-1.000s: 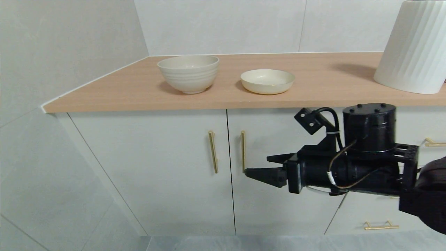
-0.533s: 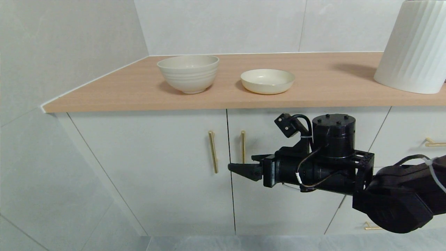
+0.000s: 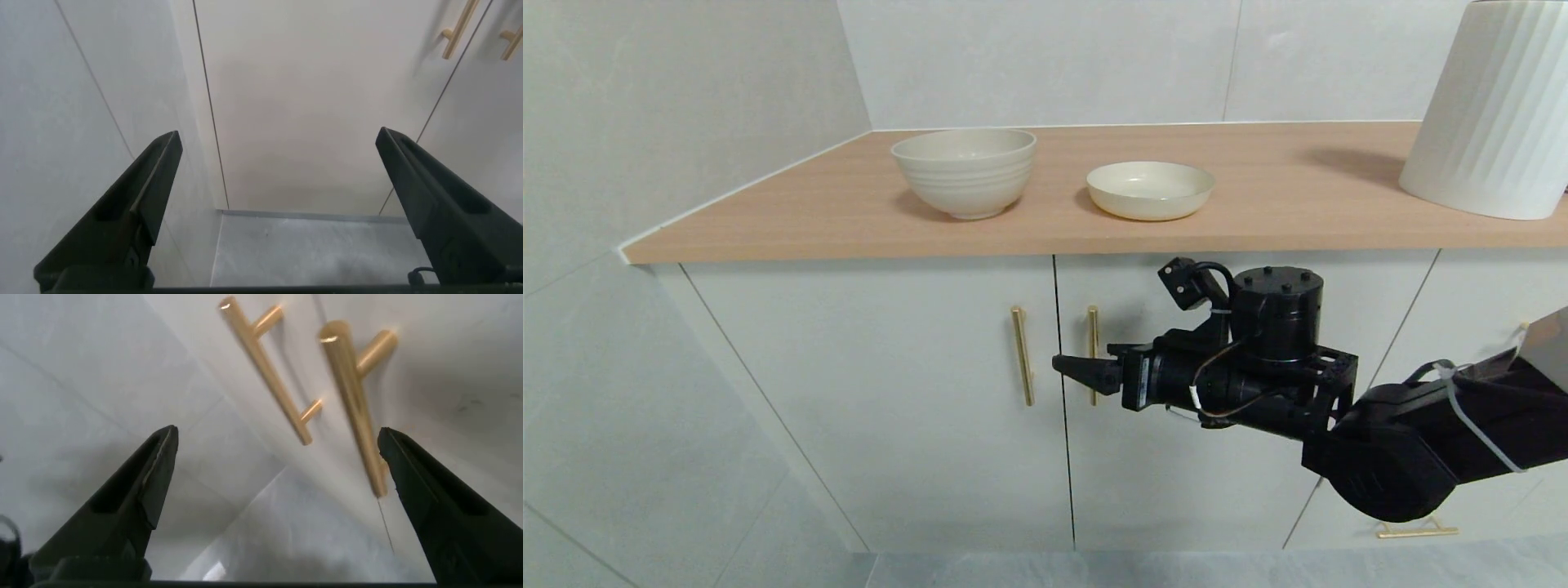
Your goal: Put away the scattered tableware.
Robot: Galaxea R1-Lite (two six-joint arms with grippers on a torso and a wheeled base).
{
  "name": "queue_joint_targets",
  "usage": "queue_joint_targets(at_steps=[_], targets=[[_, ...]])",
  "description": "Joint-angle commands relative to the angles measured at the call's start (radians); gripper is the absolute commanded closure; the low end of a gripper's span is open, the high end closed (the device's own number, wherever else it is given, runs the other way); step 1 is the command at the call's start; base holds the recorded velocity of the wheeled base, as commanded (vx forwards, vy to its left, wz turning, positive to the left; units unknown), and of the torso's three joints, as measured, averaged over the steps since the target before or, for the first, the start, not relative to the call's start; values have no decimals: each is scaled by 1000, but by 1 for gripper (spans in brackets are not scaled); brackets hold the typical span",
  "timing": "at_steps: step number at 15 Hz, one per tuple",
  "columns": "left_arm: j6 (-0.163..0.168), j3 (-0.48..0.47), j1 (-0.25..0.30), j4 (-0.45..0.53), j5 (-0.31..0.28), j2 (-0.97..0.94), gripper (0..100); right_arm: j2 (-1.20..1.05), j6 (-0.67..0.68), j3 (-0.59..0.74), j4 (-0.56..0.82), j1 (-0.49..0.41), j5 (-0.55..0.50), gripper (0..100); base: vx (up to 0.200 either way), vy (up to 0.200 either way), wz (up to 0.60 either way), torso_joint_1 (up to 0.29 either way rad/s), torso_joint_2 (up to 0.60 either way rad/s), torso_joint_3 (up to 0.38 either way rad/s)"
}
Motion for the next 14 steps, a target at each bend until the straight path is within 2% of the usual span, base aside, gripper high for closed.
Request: queue_joint_targets(at_steps=[1, 14], targets=[[0, 0, 0, 0, 0, 0, 0, 47, 8, -3, -31, 0, -5, 0, 0, 0, 0, 0, 0, 0], [0, 0, 0, 0, 0, 0, 0, 102, 14, -44, -63, 0, -24, 0, 0, 0, 0, 0, 0, 0]])
